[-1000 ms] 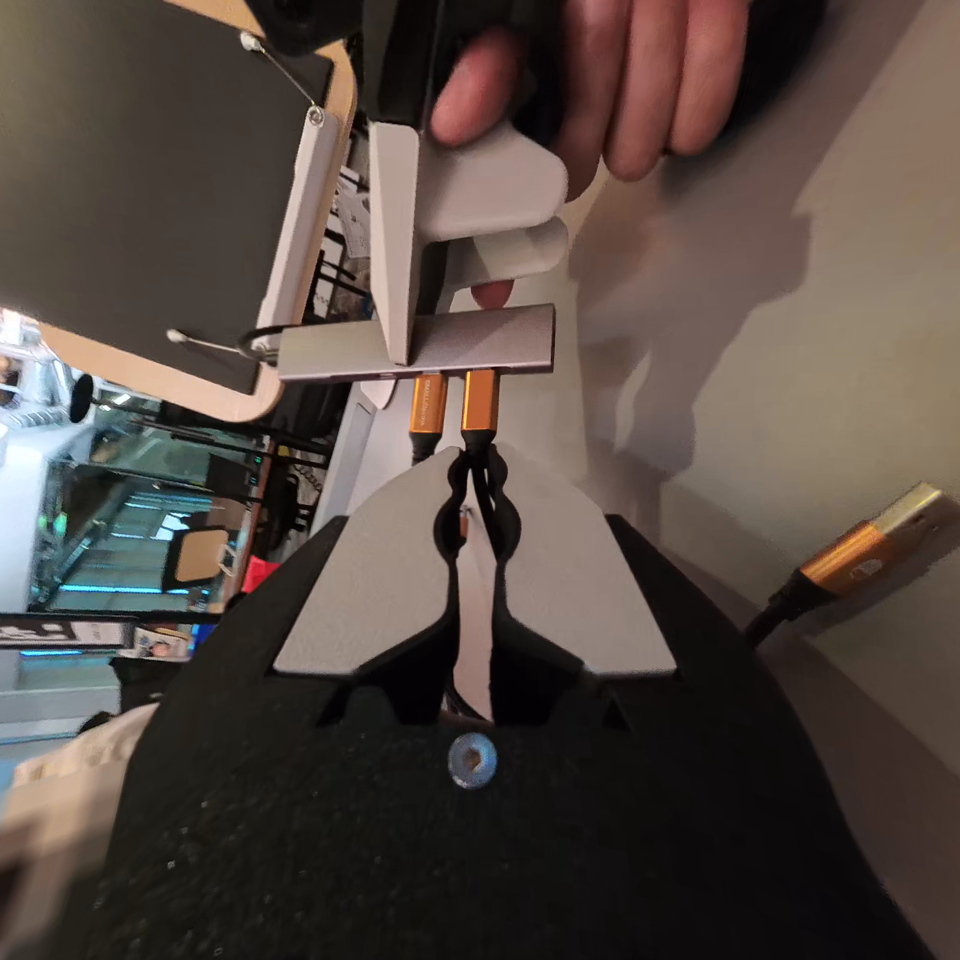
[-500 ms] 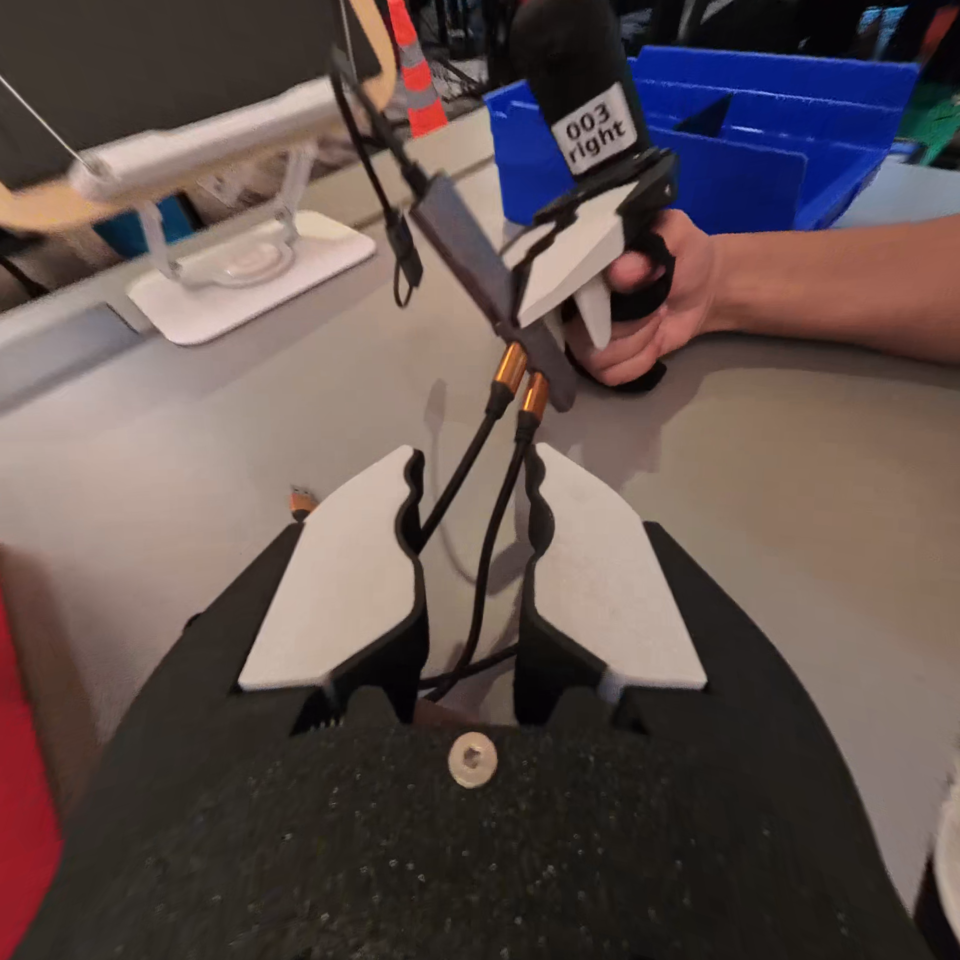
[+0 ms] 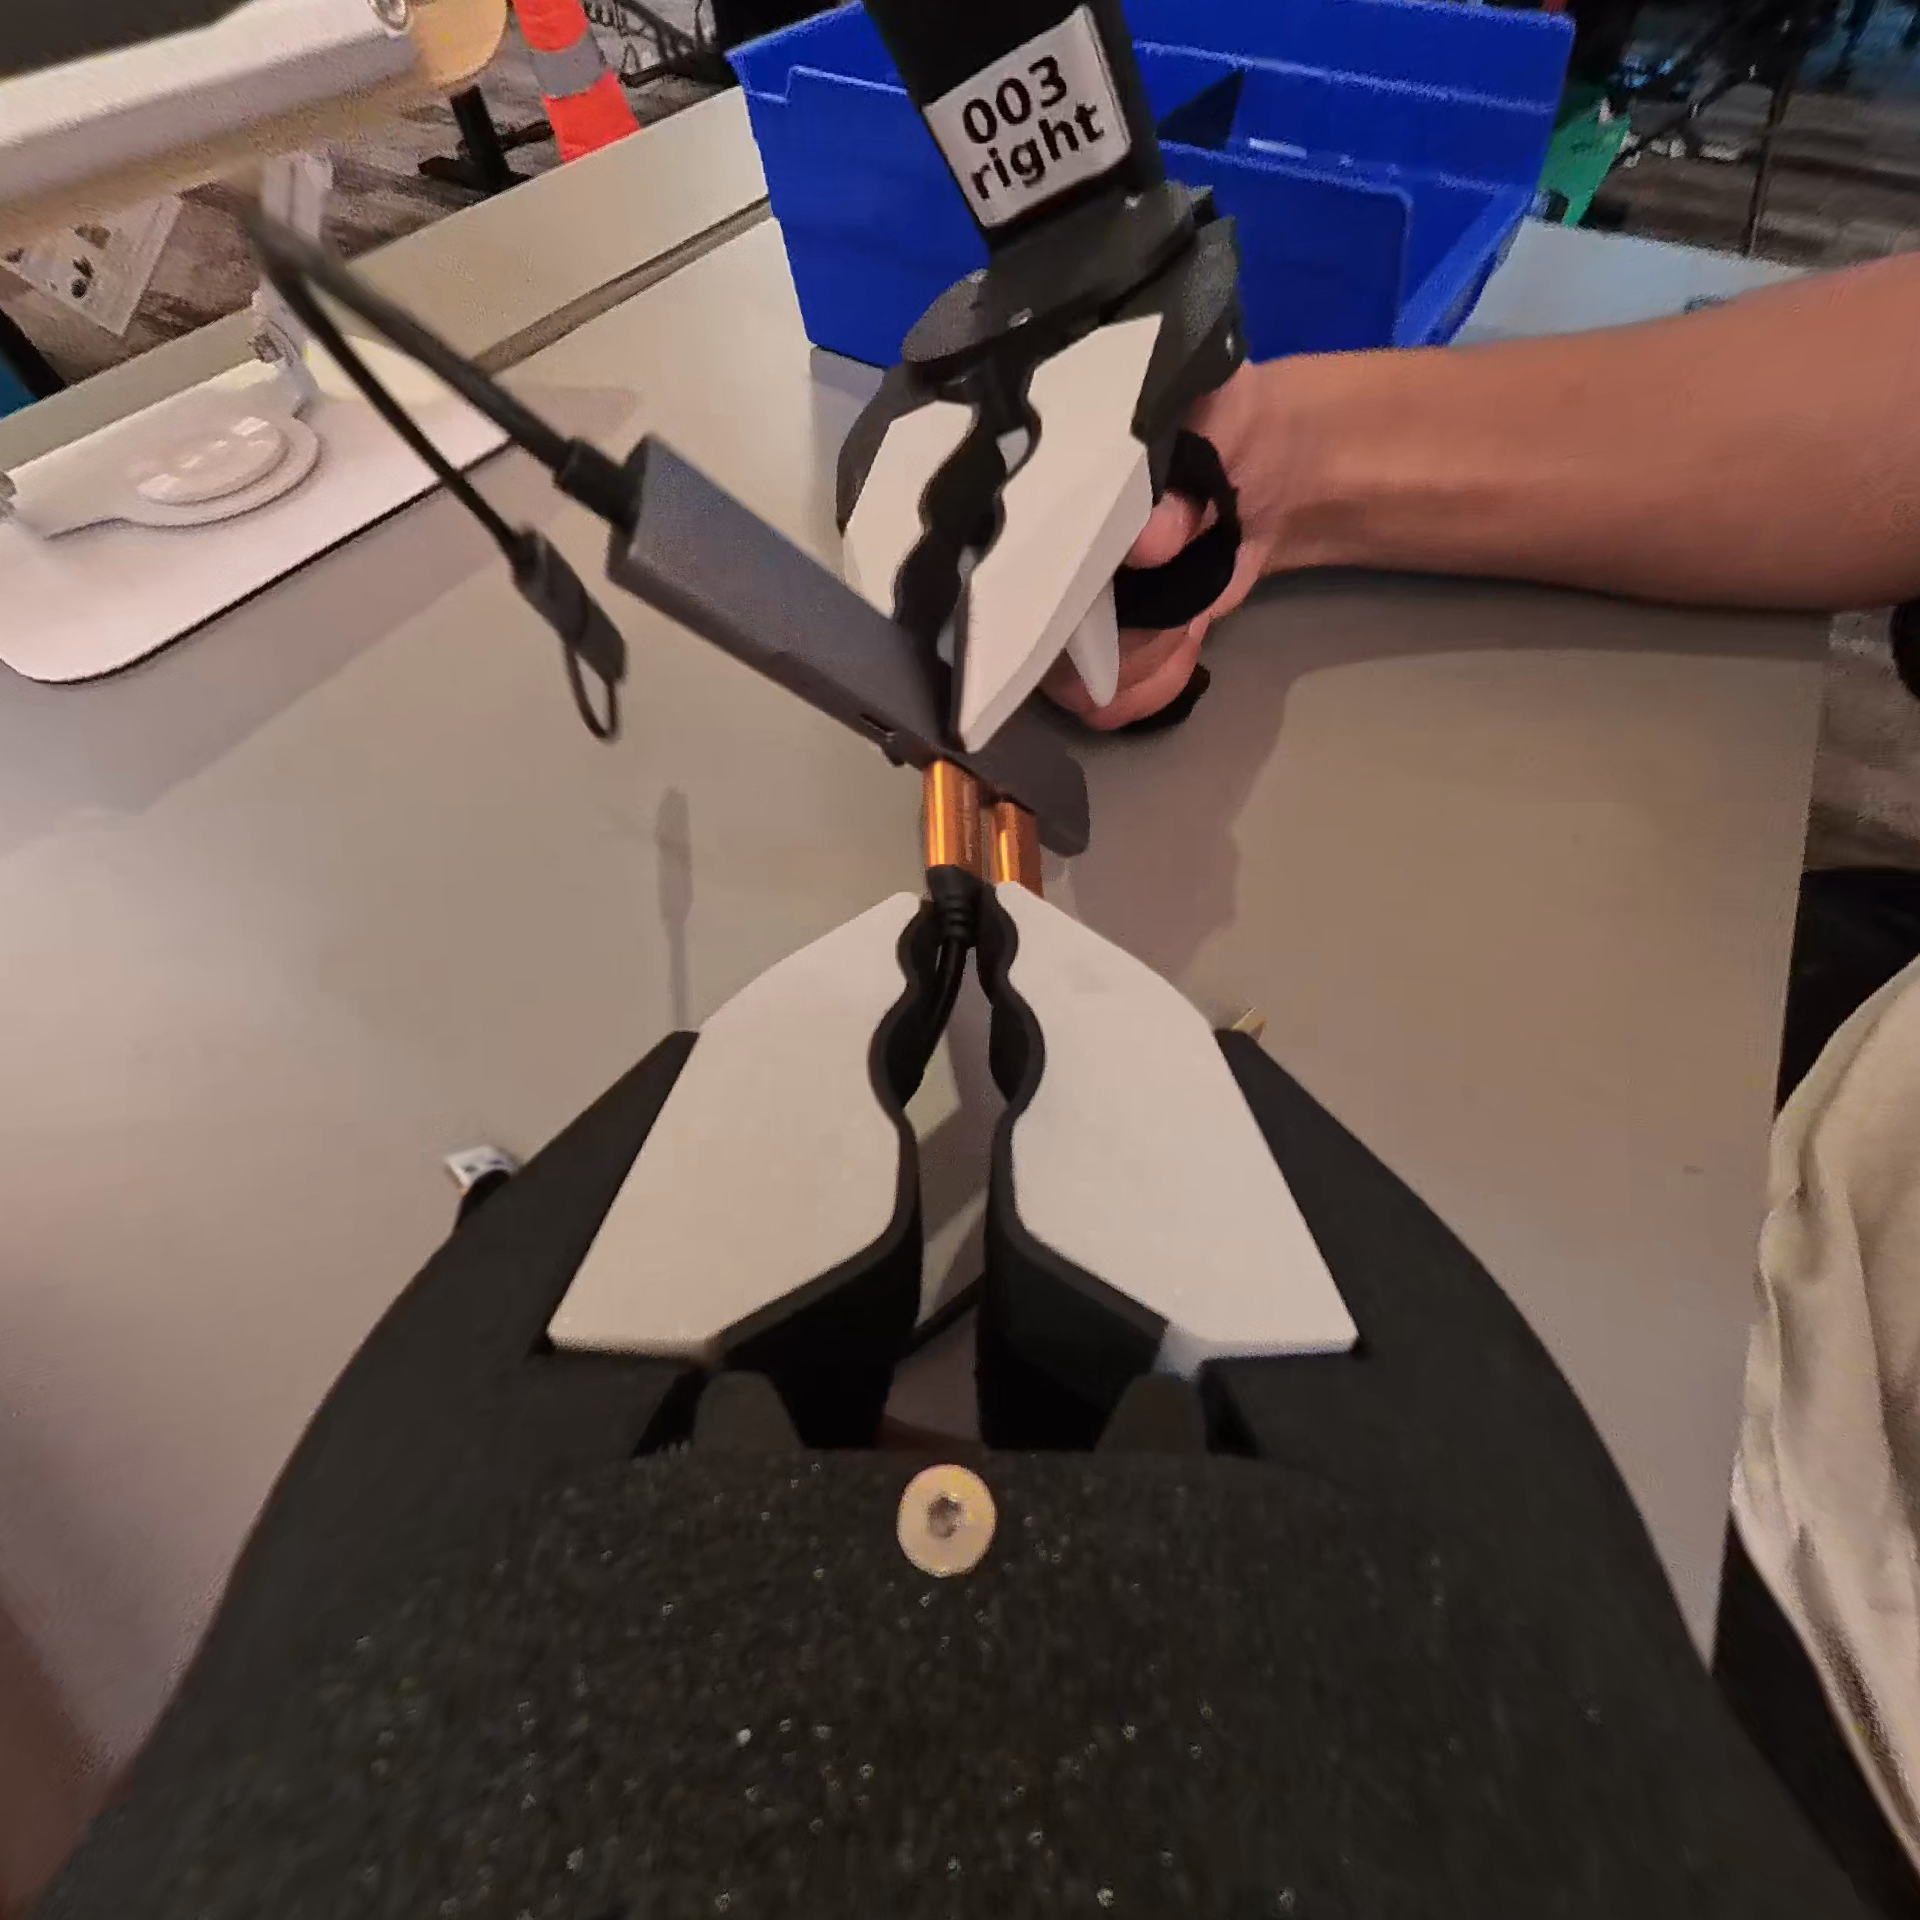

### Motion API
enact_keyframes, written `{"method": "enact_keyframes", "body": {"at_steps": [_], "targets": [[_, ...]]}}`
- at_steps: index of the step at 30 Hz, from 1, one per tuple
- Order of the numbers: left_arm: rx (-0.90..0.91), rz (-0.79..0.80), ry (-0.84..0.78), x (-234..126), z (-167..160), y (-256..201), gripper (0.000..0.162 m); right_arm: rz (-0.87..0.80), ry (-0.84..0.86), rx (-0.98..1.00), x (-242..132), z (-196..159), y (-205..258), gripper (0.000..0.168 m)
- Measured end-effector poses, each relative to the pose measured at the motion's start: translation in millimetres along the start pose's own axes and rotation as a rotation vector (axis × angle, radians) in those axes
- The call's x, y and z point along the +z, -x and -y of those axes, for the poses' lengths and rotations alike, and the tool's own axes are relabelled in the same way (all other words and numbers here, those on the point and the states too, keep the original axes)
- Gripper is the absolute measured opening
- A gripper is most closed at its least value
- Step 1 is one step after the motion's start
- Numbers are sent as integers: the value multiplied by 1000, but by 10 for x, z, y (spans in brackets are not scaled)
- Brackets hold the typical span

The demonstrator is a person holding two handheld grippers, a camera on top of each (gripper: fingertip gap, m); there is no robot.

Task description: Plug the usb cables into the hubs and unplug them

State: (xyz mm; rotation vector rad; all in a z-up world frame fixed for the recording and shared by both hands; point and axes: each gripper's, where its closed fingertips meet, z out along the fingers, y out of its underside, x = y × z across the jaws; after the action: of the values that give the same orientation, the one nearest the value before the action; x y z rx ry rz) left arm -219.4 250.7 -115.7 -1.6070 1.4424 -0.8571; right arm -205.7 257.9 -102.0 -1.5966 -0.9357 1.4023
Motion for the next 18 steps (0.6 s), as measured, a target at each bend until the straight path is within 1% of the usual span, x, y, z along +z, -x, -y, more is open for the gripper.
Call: {"method": "enact_keyframes", "body": {"at_steps": [5,8,12,15,18], "targets": [[-10,-10,20,-23,-38,26,7,-25,47,-22,33,-55,-8,9],[-34,8,21,-26,-64,80,6,-51,36,-29,62,-41,-37,8],[-10,13,21,-15,-65,68,6,-29,48,-7,57,-61,-21,8],[-18,4,14,-15,-52,70,6,-17,20,17,61,-30,-17,8],[23,-2,9,-17,-31,50,7,5,3,32,59,6,2,8]]}}
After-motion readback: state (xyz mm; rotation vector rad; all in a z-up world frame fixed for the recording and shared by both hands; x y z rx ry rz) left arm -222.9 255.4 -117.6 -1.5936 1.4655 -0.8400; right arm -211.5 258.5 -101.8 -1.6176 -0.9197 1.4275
